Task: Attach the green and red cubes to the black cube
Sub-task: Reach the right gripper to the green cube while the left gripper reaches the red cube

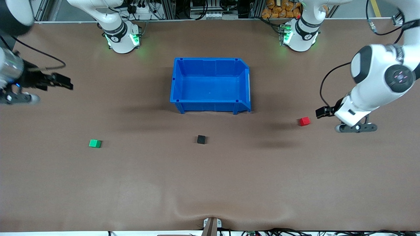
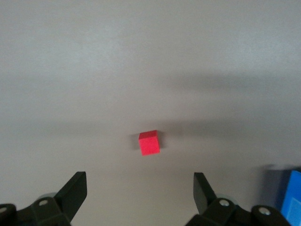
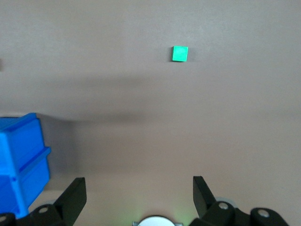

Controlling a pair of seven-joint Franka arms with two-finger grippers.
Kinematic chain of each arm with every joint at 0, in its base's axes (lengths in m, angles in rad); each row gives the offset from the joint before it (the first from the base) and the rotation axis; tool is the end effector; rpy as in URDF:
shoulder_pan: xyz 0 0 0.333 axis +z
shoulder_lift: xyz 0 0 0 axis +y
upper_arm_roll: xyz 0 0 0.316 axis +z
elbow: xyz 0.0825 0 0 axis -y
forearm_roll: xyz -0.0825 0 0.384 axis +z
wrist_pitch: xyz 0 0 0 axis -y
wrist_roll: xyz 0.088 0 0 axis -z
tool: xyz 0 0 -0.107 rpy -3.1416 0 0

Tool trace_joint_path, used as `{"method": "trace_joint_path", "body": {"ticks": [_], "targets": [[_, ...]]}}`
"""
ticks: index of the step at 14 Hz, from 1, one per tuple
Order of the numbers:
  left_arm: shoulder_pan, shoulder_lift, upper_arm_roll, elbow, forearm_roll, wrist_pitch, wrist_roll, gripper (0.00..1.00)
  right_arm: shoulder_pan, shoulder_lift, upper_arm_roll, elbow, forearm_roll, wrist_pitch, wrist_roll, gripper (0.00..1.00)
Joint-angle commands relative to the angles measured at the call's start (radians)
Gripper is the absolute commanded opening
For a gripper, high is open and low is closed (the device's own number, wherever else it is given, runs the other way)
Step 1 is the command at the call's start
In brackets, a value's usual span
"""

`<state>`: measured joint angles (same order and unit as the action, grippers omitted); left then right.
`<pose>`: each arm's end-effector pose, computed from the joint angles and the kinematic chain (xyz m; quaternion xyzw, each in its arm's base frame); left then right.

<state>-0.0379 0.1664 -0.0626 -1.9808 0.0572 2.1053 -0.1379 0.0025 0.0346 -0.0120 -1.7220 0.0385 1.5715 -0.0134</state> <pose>0.5815 -0.0549 0.3805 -0.9996 -0.0039 0.0183 0.0214 0.5528 -0.0010 0.5348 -0.9955 -0.0001 0.0922 0.0200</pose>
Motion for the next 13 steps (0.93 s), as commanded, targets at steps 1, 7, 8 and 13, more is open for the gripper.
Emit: {"method": "trace_joint_path", "body": {"ticks": [1, 7, 8, 13], "targets": [[0.007, 0.042, -0.005, -0.049, 0.004, 0.096, -0.014, 1.0, -0.006, 0.086, 0.001, -0.056, -0.011, 0.126, 0.001, 1.0], [0.006, 0.156, -0.005, -0.072, 0.004, 0.186, -0.031, 1.0, -0.039, 0.258, -0.002, -0.149, -0.012, 0.448, 0.001, 1.0], [0.007, 0.171, -0.005, -0.072, 0.004, 0.191, -0.031, 1.0, -0.05, 0.269, -0.002, -0.203, -0.014, 0.546, 0.001, 1.0], [0.049, 0.194, -0.005, -0.142, 0.004, 0.26, -0.051, 0.88, -0.098, 0.37, -0.003, -0.269, -0.017, 0.766, -0.008, 1.0]]}}
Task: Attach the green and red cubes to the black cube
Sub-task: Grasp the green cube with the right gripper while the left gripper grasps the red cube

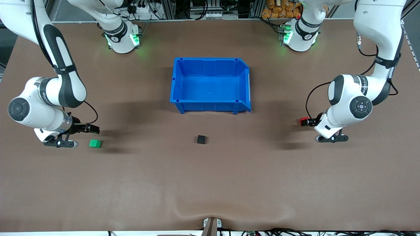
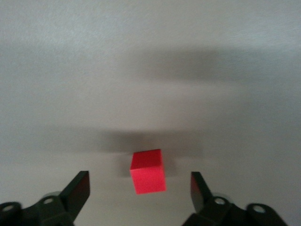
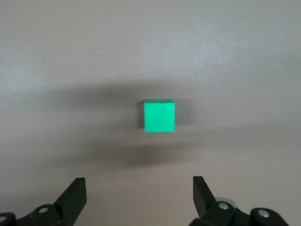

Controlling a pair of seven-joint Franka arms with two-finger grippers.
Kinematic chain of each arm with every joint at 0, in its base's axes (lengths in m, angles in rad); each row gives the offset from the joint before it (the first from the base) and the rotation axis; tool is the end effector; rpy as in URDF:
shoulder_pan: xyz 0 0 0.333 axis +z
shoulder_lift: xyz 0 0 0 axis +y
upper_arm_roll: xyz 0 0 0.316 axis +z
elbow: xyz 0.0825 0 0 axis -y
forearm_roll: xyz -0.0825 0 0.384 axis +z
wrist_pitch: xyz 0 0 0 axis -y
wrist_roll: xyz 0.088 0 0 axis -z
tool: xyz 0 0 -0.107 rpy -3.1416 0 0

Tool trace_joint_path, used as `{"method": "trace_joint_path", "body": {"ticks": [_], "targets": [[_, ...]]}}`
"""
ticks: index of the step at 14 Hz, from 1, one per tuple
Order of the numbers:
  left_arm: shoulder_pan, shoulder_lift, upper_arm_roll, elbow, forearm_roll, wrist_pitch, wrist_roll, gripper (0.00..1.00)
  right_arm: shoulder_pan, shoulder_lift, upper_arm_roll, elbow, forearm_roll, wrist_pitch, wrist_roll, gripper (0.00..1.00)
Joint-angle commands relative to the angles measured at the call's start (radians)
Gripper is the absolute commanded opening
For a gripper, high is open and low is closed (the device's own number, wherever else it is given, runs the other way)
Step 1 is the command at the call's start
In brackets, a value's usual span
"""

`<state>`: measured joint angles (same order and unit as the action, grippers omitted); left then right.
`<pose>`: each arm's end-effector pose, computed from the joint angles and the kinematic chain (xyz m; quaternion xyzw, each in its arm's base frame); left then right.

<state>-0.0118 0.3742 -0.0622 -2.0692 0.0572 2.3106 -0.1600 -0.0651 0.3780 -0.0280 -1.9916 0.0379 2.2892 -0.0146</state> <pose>0.5740 -0.0411 0.2386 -0.9975 -0.0237 0.0644 0.0159 0.5969 -0.0544 0.2650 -0.9978 0.0514 0.0395 0.0107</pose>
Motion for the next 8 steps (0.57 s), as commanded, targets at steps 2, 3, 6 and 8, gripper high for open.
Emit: {"method": "trace_joint_path", "body": {"ticks": [2, 3, 6, 8], "targets": [[0.032, 0.009, -0.005, -0.061, 0.004, 0.085, -0.081, 0.82, -0.039, 0.082, 0.013, 0.002, -0.018, 0.123, -0.057, 1.0], [0.032, 0.02, -0.005, -0.061, 0.004, 0.098, -0.105, 0.81, -0.047, 0.105, 0.013, 0.002, -0.018, 0.156, -0.064, 1.0], [0.027, 0.046, -0.007, -0.061, 0.004, 0.13, -0.159, 0.76, -0.044, 0.162, 0.013, 0.02, -0.018, 0.213, -0.065, 1.0], [0.023, 0.048, -0.013, -0.065, 0.004, 0.13, -0.214, 0.74, -0.038, 0.176, 0.013, 0.028, -0.018, 0.213, -0.065, 1.0]]}}
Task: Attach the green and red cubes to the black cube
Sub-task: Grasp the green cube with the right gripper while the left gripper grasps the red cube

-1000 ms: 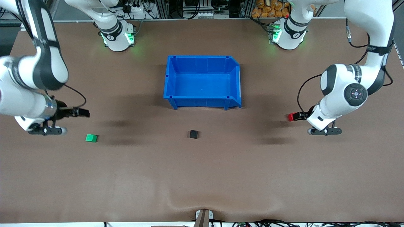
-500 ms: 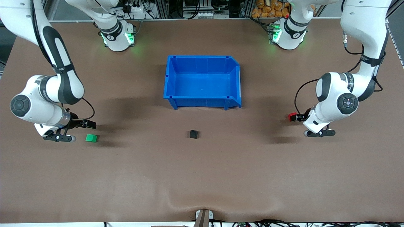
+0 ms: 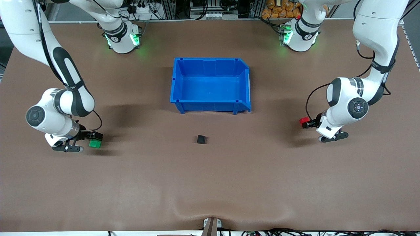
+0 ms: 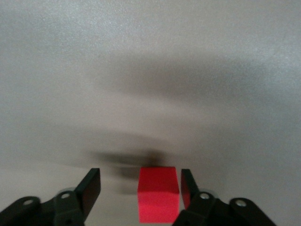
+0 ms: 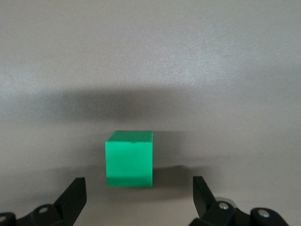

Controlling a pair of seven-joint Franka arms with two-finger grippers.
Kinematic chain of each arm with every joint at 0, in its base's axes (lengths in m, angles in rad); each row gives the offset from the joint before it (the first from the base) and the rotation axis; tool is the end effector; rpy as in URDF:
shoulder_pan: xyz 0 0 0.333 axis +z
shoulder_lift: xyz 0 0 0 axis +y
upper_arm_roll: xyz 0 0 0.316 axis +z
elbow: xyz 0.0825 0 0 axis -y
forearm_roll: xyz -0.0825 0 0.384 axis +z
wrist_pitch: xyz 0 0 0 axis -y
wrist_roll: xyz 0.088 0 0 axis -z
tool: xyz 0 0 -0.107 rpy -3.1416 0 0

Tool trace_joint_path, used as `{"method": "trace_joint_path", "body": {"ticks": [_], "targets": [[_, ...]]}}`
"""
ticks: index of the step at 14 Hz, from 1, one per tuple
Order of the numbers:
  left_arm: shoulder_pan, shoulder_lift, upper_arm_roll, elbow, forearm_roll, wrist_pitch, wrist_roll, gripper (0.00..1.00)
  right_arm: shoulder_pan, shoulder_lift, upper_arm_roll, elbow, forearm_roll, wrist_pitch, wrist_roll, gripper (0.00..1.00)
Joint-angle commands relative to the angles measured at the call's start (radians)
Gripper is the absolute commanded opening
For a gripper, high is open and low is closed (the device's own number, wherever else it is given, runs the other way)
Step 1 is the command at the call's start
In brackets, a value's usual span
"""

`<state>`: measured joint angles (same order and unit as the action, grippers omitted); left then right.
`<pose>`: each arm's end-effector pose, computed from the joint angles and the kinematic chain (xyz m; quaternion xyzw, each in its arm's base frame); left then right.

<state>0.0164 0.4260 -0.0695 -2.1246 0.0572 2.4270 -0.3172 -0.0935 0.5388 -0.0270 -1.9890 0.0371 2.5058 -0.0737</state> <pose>0.5616 -0.0301 0.1973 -0.9919 -0.1111 0.0594 0.0140 0.6028 -0.0730 0.1867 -0.9993 0.0366 0.0104 0.0049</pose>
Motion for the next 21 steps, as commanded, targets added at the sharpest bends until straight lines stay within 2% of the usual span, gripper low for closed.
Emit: {"method": "trace_joint_path", "body": {"ticks": [1, 8, 10, 12, 13, 14, 16, 17, 18, 19, 21], "targets": [[-0.01, -0.004, -0.007, -0.009, 0.004, 0.014, -0.083, 0.72, -0.009, 0.021, 0.012, 0.029, -0.017, -0.004, -0.006, 1.0], [-0.018, -0.009, -0.009, -0.043, 0.004, 0.015, -0.109, 0.61, -0.008, 0.05, 0.012, 0.061, -0.017, -0.005, 0.0, 1.0], [-0.016, -0.004, -0.009, -0.041, 0.004, 0.015, -0.114, 0.41, -0.008, 0.055, 0.012, 0.064, -0.017, -0.004, 0.0, 1.0], [-0.02, -0.001, -0.009, -0.037, 0.003, 0.017, -0.121, 0.13, -0.008, 0.059, 0.012, 0.07, -0.019, -0.004, 0.0, 0.95], [-0.02, -0.001, -0.009, -0.031, 0.003, 0.017, -0.134, 0.0, -0.008, 0.059, 0.012, 0.07, -0.019, -0.004, -0.001, 0.87], [-0.021, -0.001, -0.009, -0.028, 0.001, 0.017, -0.154, 0.0, -0.008, 0.059, 0.012, 0.07, -0.019, -0.004, 0.0, 0.73], [-0.026, -0.003, -0.024, -0.011, 0.001, 0.017, -0.225, 0.0, -0.008, 0.059, 0.012, 0.07, -0.019, -0.005, -0.001, 0.27], [-0.024, -0.003, -0.036, -0.002, 0.001, 0.017, -0.267, 0.0, -0.008, 0.059, 0.012, 0.07, -0.019, -0.005, -0.001, 0.13], [-0.024, -0.003, -0.045, 0.011, 0.001, 0.017, -0.296, 0.0, -0.008, 0.059, 0.012, 0.07, -0.019, -0.005, -0.003, 0.03], [-0.024, -0.003, -0.055, 0.029, 0.001, 0.017, -0.342, 0.0, -0.006, 0.059, 0.012, 0.07, -0.019, -0.007, -0.005, 0.0], [-0.029, -0.001, -0.084, 0.06, 0.001, 0.017, -0.448, 0.0, -0.005, 0.058, 0.012, 0.072, -0.052, -0.012, -0.006, 0.0]]}}
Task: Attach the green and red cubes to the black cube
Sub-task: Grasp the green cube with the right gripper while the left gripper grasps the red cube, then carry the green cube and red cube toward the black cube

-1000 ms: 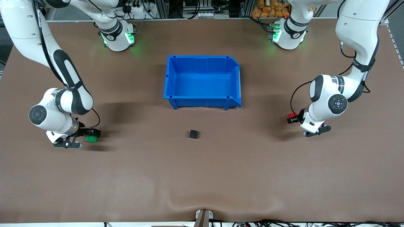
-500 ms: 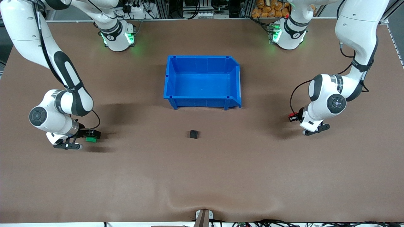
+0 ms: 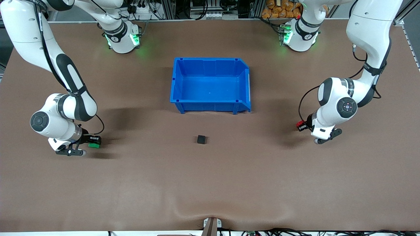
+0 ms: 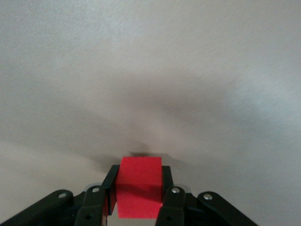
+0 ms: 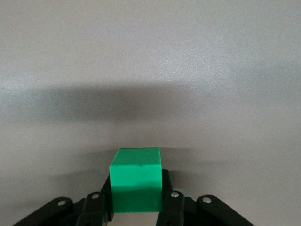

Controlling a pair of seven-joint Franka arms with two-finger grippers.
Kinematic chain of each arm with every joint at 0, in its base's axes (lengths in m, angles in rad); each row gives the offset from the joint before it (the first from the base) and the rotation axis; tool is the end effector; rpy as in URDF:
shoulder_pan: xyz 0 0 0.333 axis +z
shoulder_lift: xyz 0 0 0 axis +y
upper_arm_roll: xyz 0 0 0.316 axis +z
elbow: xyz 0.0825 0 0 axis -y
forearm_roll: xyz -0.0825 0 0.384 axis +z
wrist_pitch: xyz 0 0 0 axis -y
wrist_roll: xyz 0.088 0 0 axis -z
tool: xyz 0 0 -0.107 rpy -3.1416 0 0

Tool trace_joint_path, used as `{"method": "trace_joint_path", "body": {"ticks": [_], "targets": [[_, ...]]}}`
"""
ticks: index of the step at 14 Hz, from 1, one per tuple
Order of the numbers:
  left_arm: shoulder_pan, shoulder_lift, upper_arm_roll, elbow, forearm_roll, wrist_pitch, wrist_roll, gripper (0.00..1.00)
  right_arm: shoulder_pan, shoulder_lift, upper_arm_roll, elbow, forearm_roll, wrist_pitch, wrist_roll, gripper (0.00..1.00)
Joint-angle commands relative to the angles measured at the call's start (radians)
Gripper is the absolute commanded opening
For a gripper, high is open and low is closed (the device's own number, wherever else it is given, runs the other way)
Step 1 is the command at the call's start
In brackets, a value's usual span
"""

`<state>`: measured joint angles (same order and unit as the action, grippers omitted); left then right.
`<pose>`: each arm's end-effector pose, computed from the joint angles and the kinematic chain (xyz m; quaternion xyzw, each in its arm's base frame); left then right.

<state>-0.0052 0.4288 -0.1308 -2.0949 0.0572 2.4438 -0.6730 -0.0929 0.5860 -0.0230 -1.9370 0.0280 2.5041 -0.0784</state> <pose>0.5704 -0.0780 0.2092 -0.9680 -0.2479 0.0384 0.0058 0.6152 -0.0714 0.1771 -0.9996 0.0282 0.0091 0.0027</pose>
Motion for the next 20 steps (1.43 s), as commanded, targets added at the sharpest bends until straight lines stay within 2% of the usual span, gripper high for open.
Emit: {"method": "trace_joint_path", "body": {"ticks": [1, 4, 6, 13, 17, 20], "targets": [[-0.009, -0.004, -0.039, 0.051, 0.001, -0.003, -0.153, 0.0, -0.002, 0.011, 0.008, 0.02, -0.08, -0.013, -0.012, 0.0], [-0.047, 0.043, -0.049, 0.139, 0.001, -0.011, -0.281, 0.0, 0.007, 0.008, 0.009, 0.035, -0.106, -0.016, -0.134, 0.0], [-0.059, 0.102, -0.052, 0.234, 0.003, -0.025, -0.385, 0.0, 0.013, 0.0, 0.014, 0.043, -0.106, -0.021, -0.266, 0.0], [-0.22, 0.287, -0.05, 0.554, 0.0, -0.166, -0.681, 0.0, 0.119, 0.008, 0.022, 0.144, -0.097, -0.019, -0.854, 0.0], [-0.281, 0.352, -0.05, 0.633, -0.086, -0.167, -0.801, 0.0, 0.209, 0.012, 0.037, 0.177, -0.092, -0.018, -1.009, 0.0], [-0.335, 0.41, -0.043, 0.687, -0.114, -0.167, -0.972, 0.0, 0.24, 0.049, 0.112, 0.23, -0.092, -0.019, -1.023, 0.0]]}}
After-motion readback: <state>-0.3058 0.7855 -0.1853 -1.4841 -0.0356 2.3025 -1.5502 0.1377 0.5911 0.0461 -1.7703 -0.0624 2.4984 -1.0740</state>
